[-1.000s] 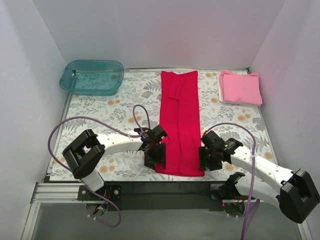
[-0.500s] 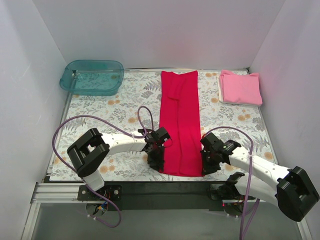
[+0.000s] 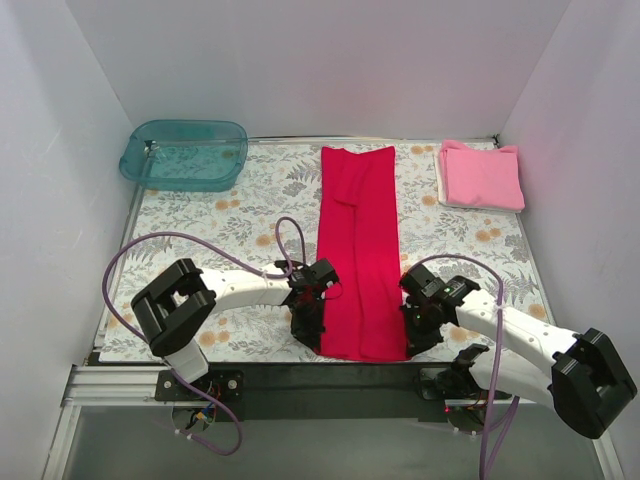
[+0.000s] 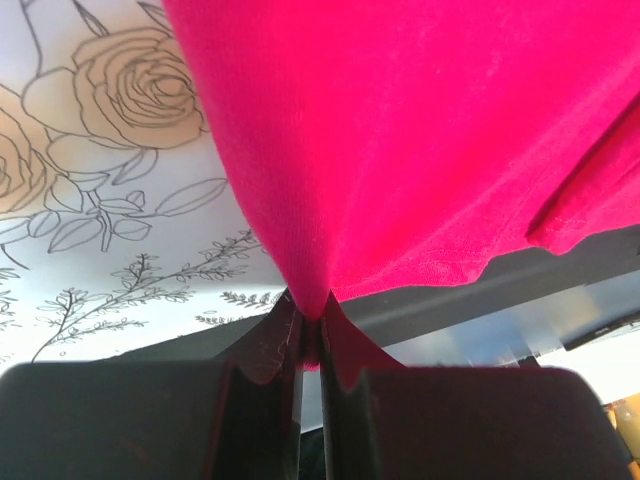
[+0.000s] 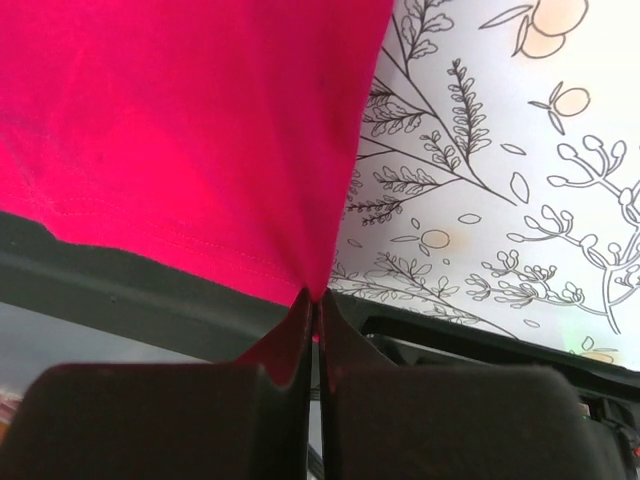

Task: Fold and stack the t-shirts
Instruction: Fold the tshirt

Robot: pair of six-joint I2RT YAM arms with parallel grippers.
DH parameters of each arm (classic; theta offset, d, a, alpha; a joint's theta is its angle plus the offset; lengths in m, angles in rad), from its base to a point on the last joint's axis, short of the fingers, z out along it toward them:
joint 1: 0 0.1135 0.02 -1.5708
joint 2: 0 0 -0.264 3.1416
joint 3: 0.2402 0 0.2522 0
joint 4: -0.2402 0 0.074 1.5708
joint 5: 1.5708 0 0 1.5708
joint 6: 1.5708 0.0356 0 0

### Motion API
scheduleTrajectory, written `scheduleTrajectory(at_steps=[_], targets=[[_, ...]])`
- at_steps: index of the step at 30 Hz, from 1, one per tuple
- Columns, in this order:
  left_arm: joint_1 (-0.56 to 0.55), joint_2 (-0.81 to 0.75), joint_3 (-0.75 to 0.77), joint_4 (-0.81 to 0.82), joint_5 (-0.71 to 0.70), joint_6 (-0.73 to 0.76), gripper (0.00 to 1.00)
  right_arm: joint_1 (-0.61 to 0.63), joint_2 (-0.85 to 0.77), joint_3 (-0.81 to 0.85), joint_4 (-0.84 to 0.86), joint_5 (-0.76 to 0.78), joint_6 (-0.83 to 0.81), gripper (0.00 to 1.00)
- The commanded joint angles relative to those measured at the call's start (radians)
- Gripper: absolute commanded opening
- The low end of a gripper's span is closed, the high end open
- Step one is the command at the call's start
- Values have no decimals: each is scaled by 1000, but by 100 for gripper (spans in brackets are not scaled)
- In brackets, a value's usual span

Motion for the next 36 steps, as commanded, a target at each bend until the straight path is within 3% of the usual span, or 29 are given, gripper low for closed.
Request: scheduleTrajectory(at_steps=[1, 7, 18, 24, 36], targets=[[-6, -6, 52, -35, 21, -1, 2, -1, 18, 75, -53, 2, -36, 1], [34, 43, 186, -63, 18, 45, 0, -19, 113, 257, -91, 80, -104, 1], [299, 158, 448, -110, -39, 205, 0, -199, 424, 641, -73, 168, -283, 1], [390, 229, 568, -20, -105, 245, 0, -260, 587, 823, -15, 206, -334, 1], [450, 371, 665, 129, -218, 335, 0, -372, 753, 932, 110, 172, -385, 1]])
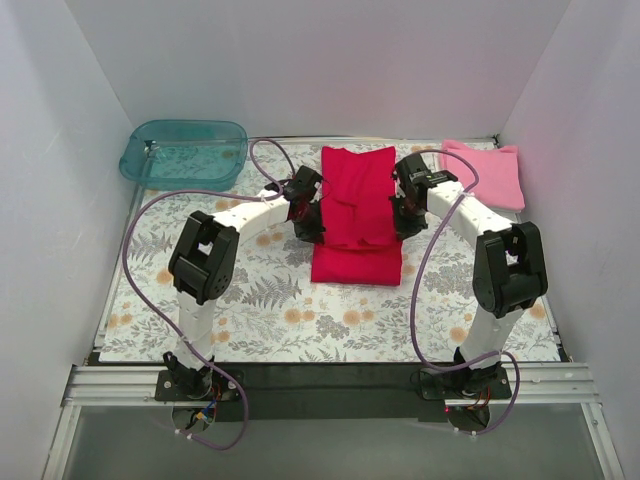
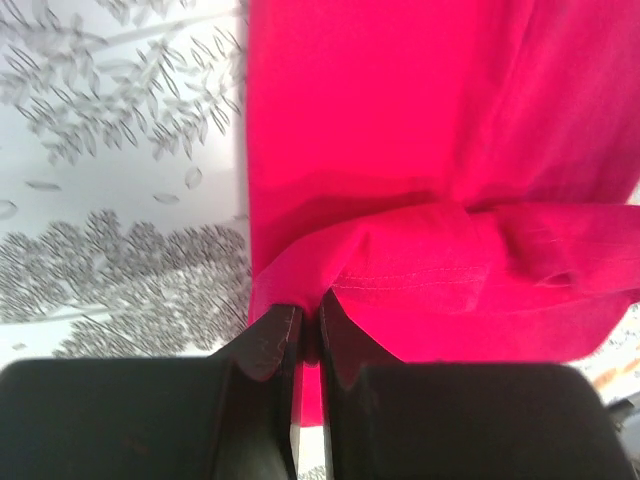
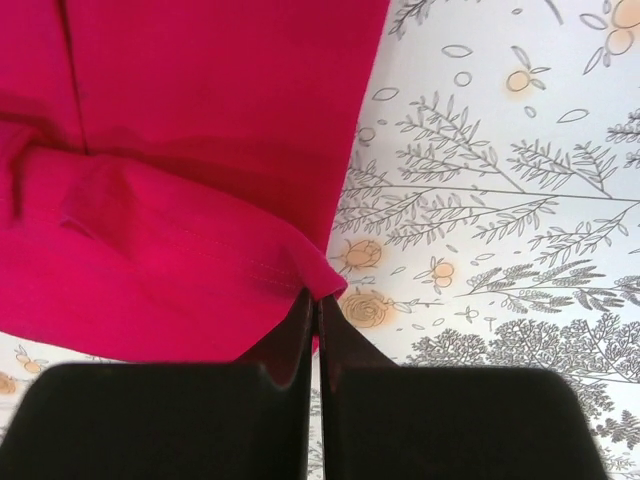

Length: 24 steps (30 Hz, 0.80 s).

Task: Fold and stack the t-shirts
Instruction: Fold the tshirt

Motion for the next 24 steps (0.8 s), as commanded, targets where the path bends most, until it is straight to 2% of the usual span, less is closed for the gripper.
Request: scheduleTrajectory(at_steps=[1, 17, 24], targets=[[26, -18, 37, 78, -51, 43, 0, -29, 11, 57, 53, -27, -24, 1], [36, -33, -27, 216, -71, 93, 1, -55, 42, 60, 169, -108, -46, 1], [36, 2, -32, 247, -85, 113, 9, -60, 89, 57, 203, -102, -58, 1]])
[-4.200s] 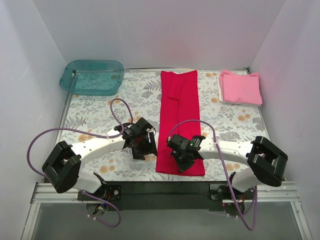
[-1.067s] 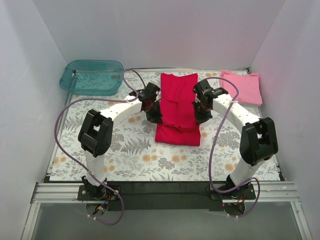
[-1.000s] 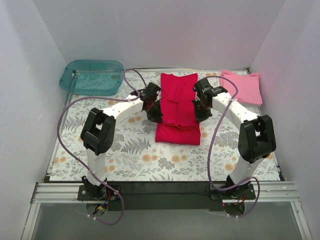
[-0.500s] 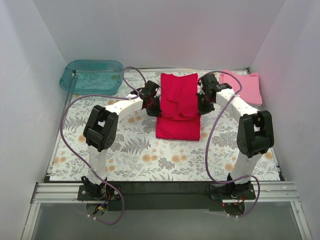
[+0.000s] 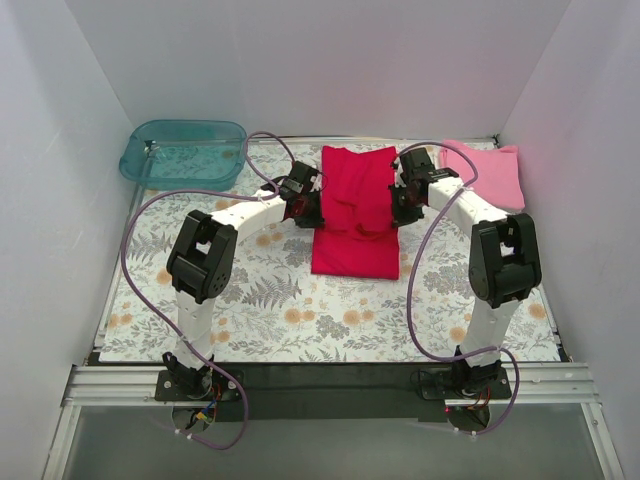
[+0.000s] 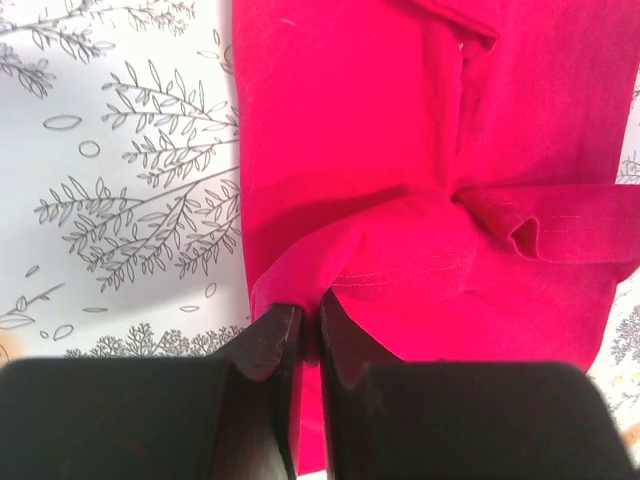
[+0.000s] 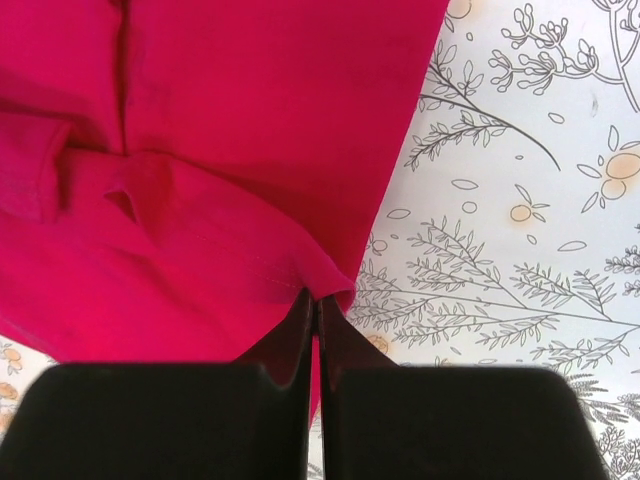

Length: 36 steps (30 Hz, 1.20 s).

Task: Fold and stack the t-shirts
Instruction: Fold the tshirt

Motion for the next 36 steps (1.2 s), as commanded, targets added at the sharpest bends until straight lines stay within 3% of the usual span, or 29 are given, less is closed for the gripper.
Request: scheduleTrajectory(at_steps=[1, 4, 6, 8, 13, 15, 19, 24, 25, 28, 36], targets=[[9, 3, -10, 39, -43, 26, 14, -6, 20, 18, 47, -3, -22, 1], [10, 2, -13, 38, -58, 23, 28, -7, 30, 19, 51, 3, -34, 3], [9, -11, -13, 36, -61, 17, 37, -9, 28, 28, 51, -4, -40, 7], [9, -38, -13, 33, -64, 13, 52, -7, 17, 41, 51, -10, -52, 15], [7, -139, -28, -19, -64, -18, 57, -7, -42, 64, 50, -4, -66, 43], [0, -173, -65, -28, -64, -39, 58, -4, -62, 65, 50, 0, -65, 47], [-42, -253, -136, -36, -58, -58, 56, 15, -110, 45, 53, -36, -63, 49], [-112, -264, -190, -27, -32, -69, 38, 58, -134, -14, 76, -110, -37, 47], [-129, -256, -203, -19, -27, -72, 30, 69, -130, -33, 81, -122, -32, 45], [-146, -215, -219, -7, -15, -76, 24, 85, -104, -47, 105, -165, -11, 42], [-149, -160, -252, 13, 17, -61, 22, 86, 29, 18, 143, -179, -2, 39]])
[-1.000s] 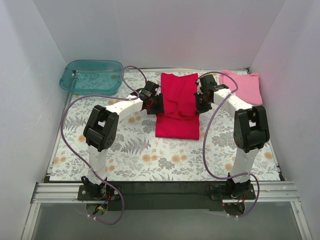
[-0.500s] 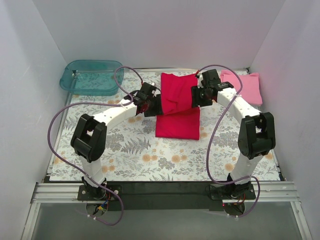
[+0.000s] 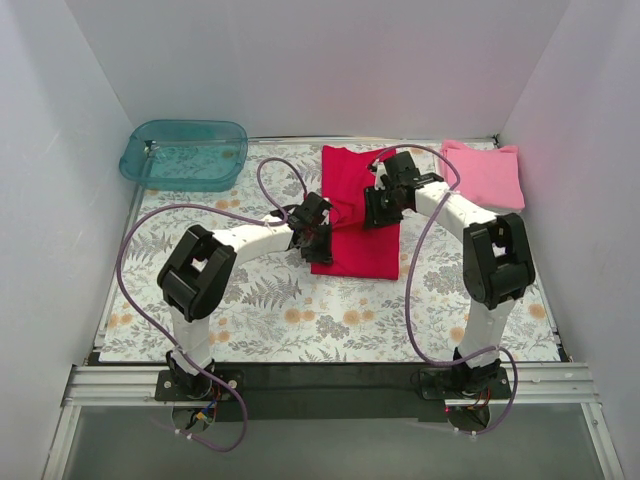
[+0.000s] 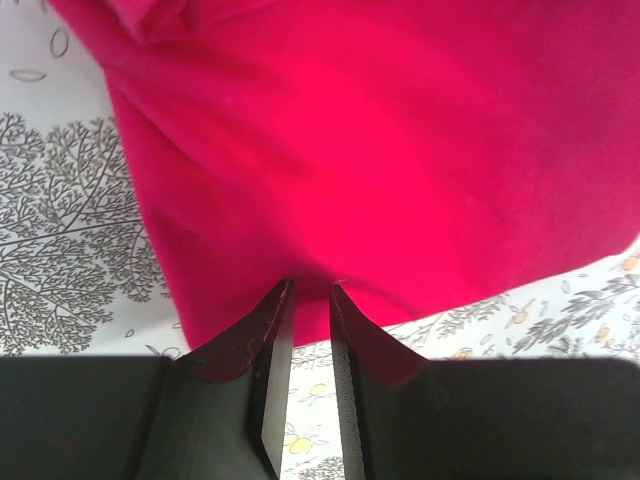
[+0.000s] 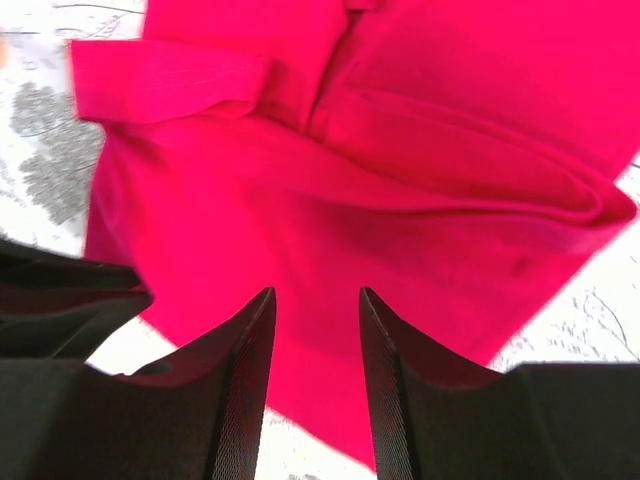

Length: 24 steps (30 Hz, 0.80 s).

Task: Fold and stack the t-shirts
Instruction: Fold the tshirt

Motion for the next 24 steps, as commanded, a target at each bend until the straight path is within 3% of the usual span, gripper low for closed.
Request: scheduleTrajectory(at_steps=[1, 9, 14, 19, 24], targets=[[6, -10, -13, 18, 20, 9, 22, -6, 88, 69, 39, -8, 9, 39], [5, -16, -59, 27, 35, 8, 22, -64, 264, 251, 39, 54, 12, 41], [6, -19, -33, 12, 17, 11, 23, -124, 320, 380, 37, 16, 53, 43], [30, 1, 95, -34, -35, 32, 23, -137, 211, 371, 34, -40, 46, 44], [83, 76, 217, -27, -6, 58, 23, -156, 41, 201, 37, -64, 42, 45]])
